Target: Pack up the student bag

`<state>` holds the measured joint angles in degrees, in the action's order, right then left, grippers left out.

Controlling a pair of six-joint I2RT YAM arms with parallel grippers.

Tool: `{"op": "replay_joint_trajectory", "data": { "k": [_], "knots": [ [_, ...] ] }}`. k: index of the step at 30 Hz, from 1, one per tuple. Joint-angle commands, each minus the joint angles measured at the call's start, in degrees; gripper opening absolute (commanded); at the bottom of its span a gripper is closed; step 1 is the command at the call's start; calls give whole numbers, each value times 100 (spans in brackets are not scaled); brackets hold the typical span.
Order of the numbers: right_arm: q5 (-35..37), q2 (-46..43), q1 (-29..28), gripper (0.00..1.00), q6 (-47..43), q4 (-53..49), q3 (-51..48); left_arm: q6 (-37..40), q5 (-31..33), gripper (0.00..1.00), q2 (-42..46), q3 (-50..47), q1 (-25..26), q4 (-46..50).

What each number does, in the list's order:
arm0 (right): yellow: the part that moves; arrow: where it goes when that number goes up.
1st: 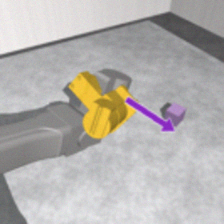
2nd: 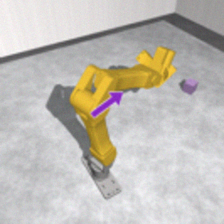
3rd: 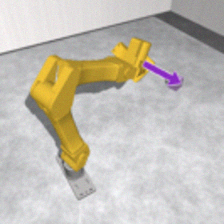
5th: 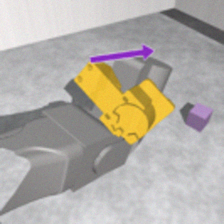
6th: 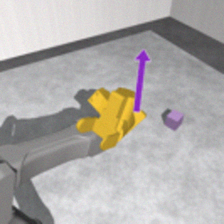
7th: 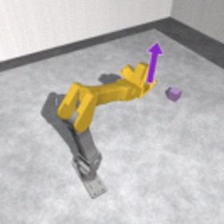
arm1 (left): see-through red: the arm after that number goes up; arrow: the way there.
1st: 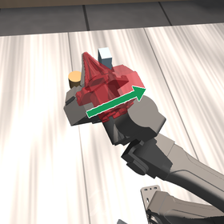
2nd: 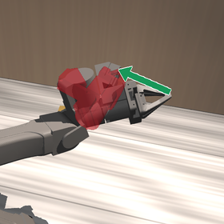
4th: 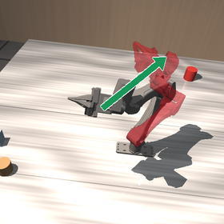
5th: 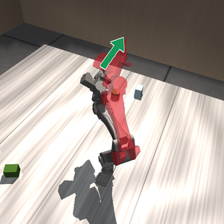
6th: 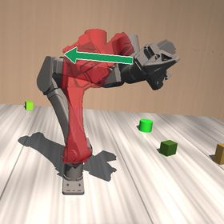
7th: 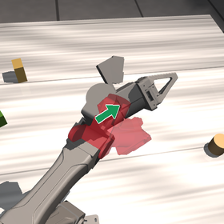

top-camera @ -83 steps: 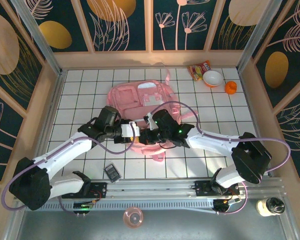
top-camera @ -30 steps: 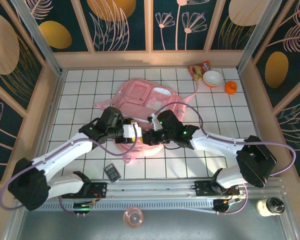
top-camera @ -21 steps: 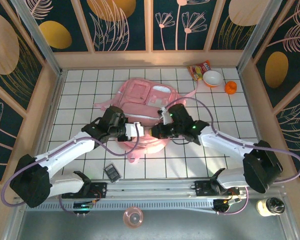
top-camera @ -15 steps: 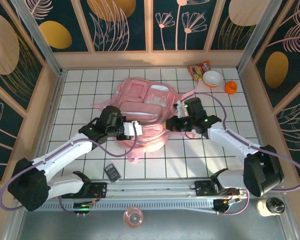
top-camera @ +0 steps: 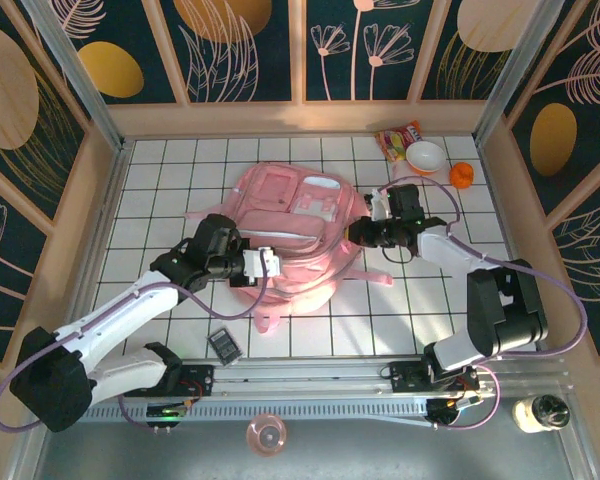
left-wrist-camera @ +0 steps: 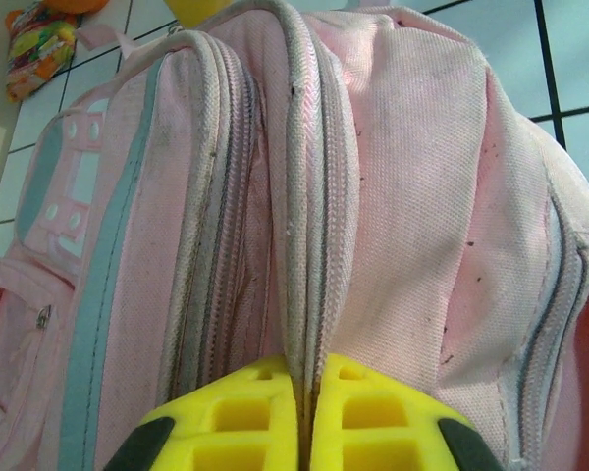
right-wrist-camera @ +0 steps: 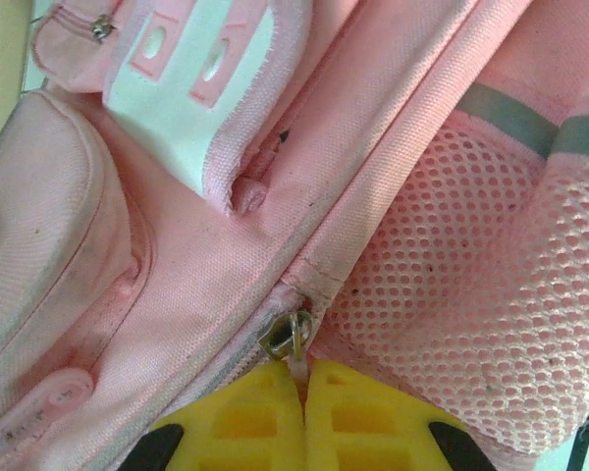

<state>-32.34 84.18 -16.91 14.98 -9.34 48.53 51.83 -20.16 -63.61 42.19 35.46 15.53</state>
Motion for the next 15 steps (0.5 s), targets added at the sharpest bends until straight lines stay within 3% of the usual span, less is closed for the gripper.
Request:
{"op": "replay_joint_trajectory", "data": {
  "k": [1, 3, 5, 10, 13, 15],
  "knots": [
    [779, -701, 198, 20, -485, 440, -45, -594, -365, 27, 588, 7, -45, -67],
    [655, -1217, 206, 35, -909, 342, -262, -931, -461, 48, 797, 39, -47, -278],
    [617, -1701, 205, 42, -1381, 205, -430, -1049, -418, 62, 922, 80, -43, -351],
    [228, -2581, 198, 47, -3230, 103, -853, -86, 114, 67, 585, 223, -39, 248],
    [-148, -2723, 188, 47, -4362, -135, -898, 414, 471, 69, 207, 240, -41, 415],
    [-226, -2690, 182, 46, -4662, -232, -873, 546, 584, 69, 26, 194, -40, 218]
  ]
}}
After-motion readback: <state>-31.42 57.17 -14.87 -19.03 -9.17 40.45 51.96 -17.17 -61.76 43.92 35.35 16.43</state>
